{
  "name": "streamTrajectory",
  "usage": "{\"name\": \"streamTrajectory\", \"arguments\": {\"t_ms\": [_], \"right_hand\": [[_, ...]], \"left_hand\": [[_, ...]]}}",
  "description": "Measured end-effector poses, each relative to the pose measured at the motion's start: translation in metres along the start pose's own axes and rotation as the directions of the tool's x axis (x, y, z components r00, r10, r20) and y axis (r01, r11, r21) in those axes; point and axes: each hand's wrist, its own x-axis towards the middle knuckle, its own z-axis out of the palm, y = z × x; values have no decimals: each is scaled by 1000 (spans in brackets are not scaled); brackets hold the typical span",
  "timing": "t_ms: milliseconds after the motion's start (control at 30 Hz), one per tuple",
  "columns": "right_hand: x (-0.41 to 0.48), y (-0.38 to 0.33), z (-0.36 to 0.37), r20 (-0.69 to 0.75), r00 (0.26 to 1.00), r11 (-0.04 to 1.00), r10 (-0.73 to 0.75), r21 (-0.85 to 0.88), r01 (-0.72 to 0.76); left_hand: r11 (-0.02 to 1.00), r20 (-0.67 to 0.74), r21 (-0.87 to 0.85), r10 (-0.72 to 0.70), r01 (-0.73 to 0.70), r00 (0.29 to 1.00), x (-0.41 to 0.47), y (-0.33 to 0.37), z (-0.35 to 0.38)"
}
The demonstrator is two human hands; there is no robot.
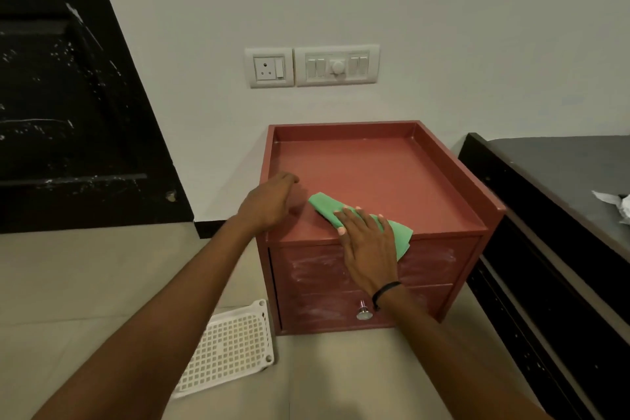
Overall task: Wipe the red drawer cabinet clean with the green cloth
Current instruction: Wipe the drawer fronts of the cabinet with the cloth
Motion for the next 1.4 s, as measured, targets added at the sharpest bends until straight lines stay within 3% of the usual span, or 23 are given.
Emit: {"name": "streamTrajectory", "arguments": {"t_ms": [133, 267, 367, 467, 533, 700, 900, 1100, 1167, 1300, 1400], "right_hand": [[3, -4, -6, 7, 1000, 999, 16, 30, -16], [-1, -12, 10, -140, 988, 996, 66, 61, -58], [-15, -22, 32, -227, 969, 995, 93, 41, -86], [-27, -34, 37, -286, 946, 983, 154, 139, -118], [-37, -39, 38, -290, 943, 974, 166, 200, -110], [-71, -41, 62, -273, 953, 976, 130, 204, -75], [-68, -36, 105, -309, 936, 981, 170, 138, -133], [-75, -68, 137, -285, 919, 947, 273, 244, -206], [-87, -84, 150, -261, 936, 957, 238, 228, -180], [-108, -98, 174, -160, 986, 999, -36, 20, 39], [-104, -82, 181, -153, 984, 994, -93, -76, 82]], "left_hand": [[981, 35, 192, 21, -27, 999, -9, 17, -8], [962, 96, 241, 110, -130, 989, -16, 20, 6], [951, -10, 270, 163, -154, 987, -17, 15, 17], [911, -82, 341, 274, -231, 958, -29, 20, 30], [922, -125, 295, 298, -251, 946, -42, 26, 41], [962, -173, -91, 239, -257, 955, -56, 29, 56], [952, -110, -92, 281, -292, 953, -54, 20, 62], [967, -33, -75, 241, -243, 970, -52, 23, 55], [972, -24, -84, 219, -220, 976, -52, 24, 53], [974, -54, -65, 215, -218, 975, -55, 31, 51], [975, -62, -34, 216, -218, 974, -58, 32, 52]]}}
